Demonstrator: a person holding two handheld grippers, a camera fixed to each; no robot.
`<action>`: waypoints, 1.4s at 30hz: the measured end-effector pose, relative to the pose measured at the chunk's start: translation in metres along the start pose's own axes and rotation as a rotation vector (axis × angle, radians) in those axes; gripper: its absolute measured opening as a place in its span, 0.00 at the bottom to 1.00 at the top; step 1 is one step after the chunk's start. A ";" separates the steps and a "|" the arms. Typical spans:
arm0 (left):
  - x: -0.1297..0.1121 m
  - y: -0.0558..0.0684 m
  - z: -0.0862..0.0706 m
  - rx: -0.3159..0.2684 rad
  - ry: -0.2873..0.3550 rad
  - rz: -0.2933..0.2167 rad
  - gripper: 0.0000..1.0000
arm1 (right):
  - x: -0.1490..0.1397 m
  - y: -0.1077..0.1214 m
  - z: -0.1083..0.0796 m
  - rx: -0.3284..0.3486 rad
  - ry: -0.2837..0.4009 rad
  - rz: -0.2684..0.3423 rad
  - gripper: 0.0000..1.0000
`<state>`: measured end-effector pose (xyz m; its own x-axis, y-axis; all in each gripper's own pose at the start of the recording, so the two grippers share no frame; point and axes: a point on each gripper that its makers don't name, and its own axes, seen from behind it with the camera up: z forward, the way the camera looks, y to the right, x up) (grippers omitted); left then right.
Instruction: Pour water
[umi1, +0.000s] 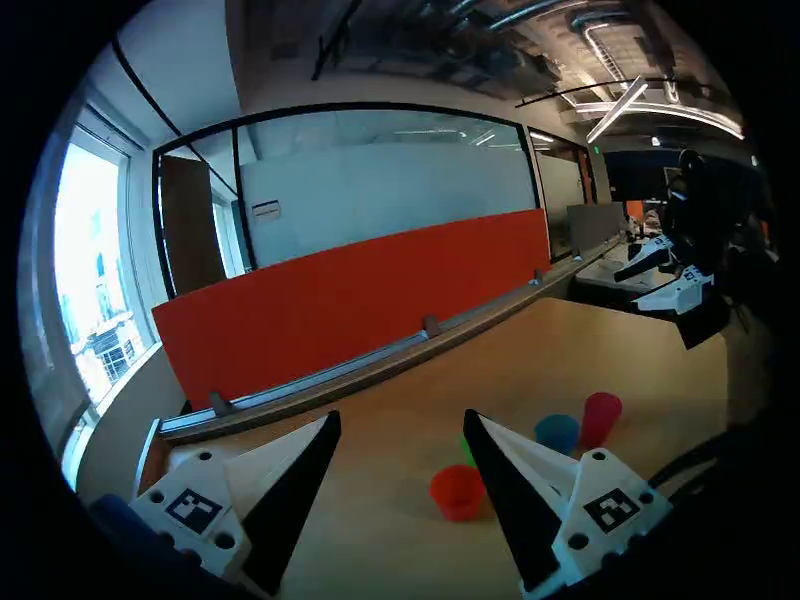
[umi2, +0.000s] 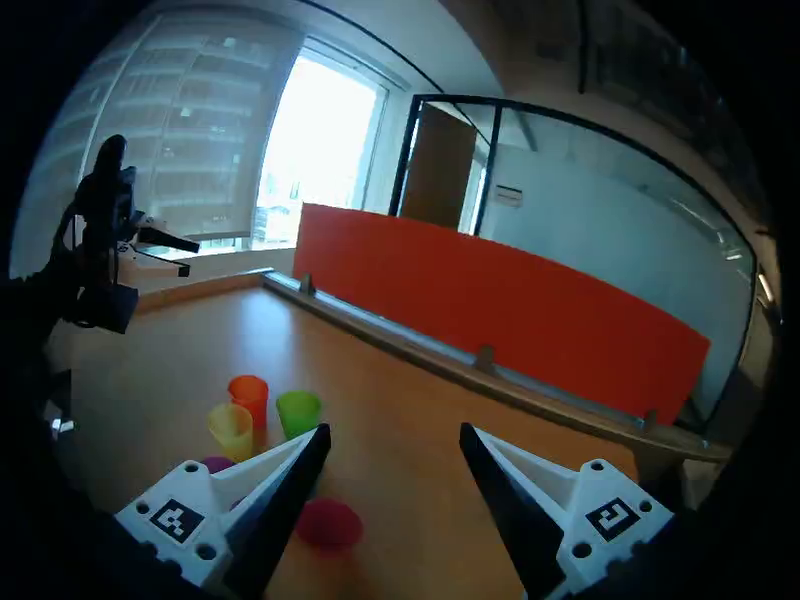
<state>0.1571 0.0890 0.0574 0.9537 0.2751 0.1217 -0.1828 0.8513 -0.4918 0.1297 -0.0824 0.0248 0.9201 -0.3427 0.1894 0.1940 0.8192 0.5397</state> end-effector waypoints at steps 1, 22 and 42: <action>0.000 0.001 0.001 -0.006 -0.005 0.004 0.91 | -0.001 -0.001 0.001 0.005 -0.004 -0.005 1.00; -0.019 0.028 0.040 -0.165 -0.097 0.050 0.91 | -0.017 -0.034 0.018 0.118 -0.081 -0.045 1.00; -0.046 0.055 0.080 -0.302 -0.179 0.080 0.91 | -0.037 -0.056 0.043 0.188 -0.125 -0.052 1.00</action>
<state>0.0845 0.1588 0.0940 0.8773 0.4322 0.2087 -0.1508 0.6610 -0.7351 0.0703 -0.1356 0.0232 0.8591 -0.4460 0.2510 0.1624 0.7027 0.6927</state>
